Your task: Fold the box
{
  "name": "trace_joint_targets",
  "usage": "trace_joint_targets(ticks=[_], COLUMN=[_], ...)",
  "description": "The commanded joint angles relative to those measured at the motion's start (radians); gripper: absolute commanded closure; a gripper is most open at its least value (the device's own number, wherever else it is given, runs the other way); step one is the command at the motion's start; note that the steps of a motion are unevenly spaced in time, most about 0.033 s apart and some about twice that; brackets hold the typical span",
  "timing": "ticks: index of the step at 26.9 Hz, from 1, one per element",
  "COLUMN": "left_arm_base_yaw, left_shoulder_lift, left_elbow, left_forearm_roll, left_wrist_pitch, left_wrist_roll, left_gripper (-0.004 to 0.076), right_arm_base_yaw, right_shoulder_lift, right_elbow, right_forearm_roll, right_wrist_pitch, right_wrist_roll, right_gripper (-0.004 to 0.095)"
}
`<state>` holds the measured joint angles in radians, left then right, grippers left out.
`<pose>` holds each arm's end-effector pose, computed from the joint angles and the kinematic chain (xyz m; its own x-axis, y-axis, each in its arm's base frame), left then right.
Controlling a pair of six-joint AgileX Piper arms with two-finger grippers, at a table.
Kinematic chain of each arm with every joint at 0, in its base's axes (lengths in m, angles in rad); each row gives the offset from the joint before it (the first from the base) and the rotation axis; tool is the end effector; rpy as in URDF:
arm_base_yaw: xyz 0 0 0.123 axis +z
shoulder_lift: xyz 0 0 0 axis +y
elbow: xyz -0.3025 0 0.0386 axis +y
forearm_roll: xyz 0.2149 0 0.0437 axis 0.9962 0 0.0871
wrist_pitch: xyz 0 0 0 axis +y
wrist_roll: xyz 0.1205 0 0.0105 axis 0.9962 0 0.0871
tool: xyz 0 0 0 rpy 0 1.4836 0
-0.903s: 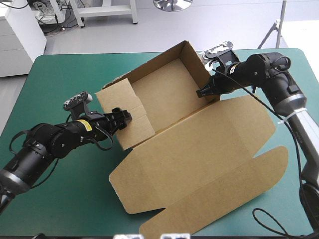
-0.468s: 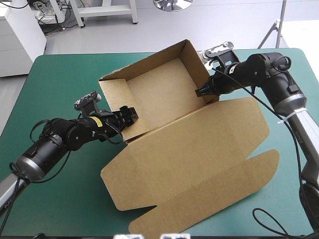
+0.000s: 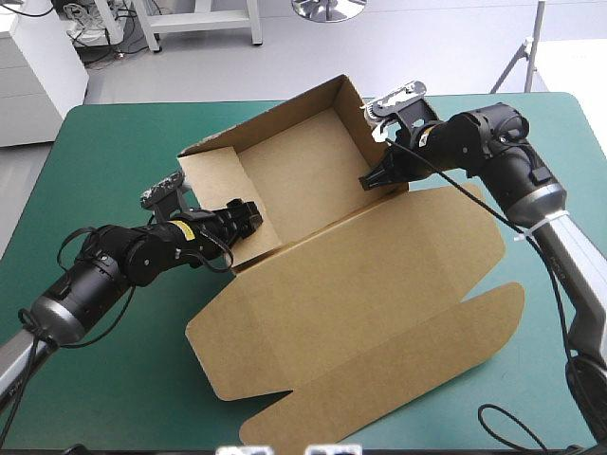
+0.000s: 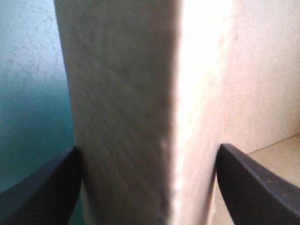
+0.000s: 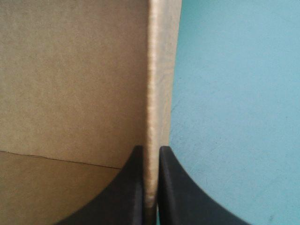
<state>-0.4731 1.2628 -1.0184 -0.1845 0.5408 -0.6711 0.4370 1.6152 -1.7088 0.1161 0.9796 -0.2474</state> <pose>0.2235 -0.1273 0.3366 -0.7652 -0.4334 -0.4761 -0.0683 0.7899 -0.6094 0.3086 0.1570 0.4011 -0.5489 -0.4558 -0.7007 -0.5917 0.8040 -0.0594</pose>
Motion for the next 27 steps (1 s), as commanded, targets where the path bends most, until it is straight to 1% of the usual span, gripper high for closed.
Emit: trace_joint_targets(ticks=[1,6,8,11,12,13,16,17,19,20,21,22,24,27], left_arm_base_yaw=[-0.008,-0.008,-0.008,-0.008,-0.008,-0.008,-0.008,-0.008,-0.008,-0.008,-0.008,-0.008,-0.008,-0.008], left_shoulder_lift=[-0.024,-0.024,-0.024,-0.024,-0.024,-0.024,-0.019,-0.019,-0.019,-0.019,-0.017,-0.005,0.012,0.027], left_elbow=[-0.033,-0.033,-0.033,-0.033,-0.042,-0.052,-0.106,-0.129,-0.176,-0.206,-0.223,-0.249,-0.252,-0.252], left_forearm_roll=[-0.024,-0.06,-0.056,-0.094,-0.1,-0.098,-0.048,-0.026,0.028,0.072,0.102,0.184,0.247,0.24], left_wrist_pitch=[-0.098,-0.169,-0.145,-0.162,-0.141,-0.111,-0.014,0.015,0.063,0.11,0.147,0.239,0.294,0.286], left_wrist_roll=[-0.004,-0.004,-0.004,-0.008,-0.008,-0.008,-0.023,-0.043,-0.084,-0.117,-0.141,-0.203,-0.256,-0.256], left_gripper=[0.0161,0.0161,0.0161,0.0164,0.0175,0.0199,0.0309,0.0369,0.0445,0.0497,0.0528,0.0594,0.0651,0.0664], right_arm_base_yaw=[0.015,0.015,0.015,0.015,0.015,0.015,0.015,0.015,0.015,0.015,0.015,0.015,0.015,0.015], right_shoulder_lift=[-0.043,-0.043,-0.043,-0.043,-0.043,-0.043,-0.043,-0.043,-0.043,-0.043,-0.043,-0.043,-0.043,-0.043], right_elbow=[-0.031,-0.031,-0.031,-0.031,-0.031,-0.031,-0.031,-0.031,-0.031,-0.031,-0.031,-0.031,-0.031,-0.031], right_forearm_roll=[0.054,0.049,0.047,0.047,0.044,0.041,0.041,0.041,0.041,0.041,0.041,0.043,0.043,0.043], right_wrist_pitch=[-0.064,-0.062,-0.062,-0.062,-0.062,-0.062,-0.064,-0.064,-0.064,-0.064,-0.064,-0.064,-0.064,-0.058], right_wrist_roll=[0.01,0.01,0.01,0.01,0.01,0.01,0.01,0.01,0.012,0.014,0.014,0.019,0.024,0.025], right_gripper=[0.0919,0.092,0.0919,0.092,0.092,0.092,0.0919,0.0919,0.0919,0.0919,0.0919,0.092,0.0919,0.0919])
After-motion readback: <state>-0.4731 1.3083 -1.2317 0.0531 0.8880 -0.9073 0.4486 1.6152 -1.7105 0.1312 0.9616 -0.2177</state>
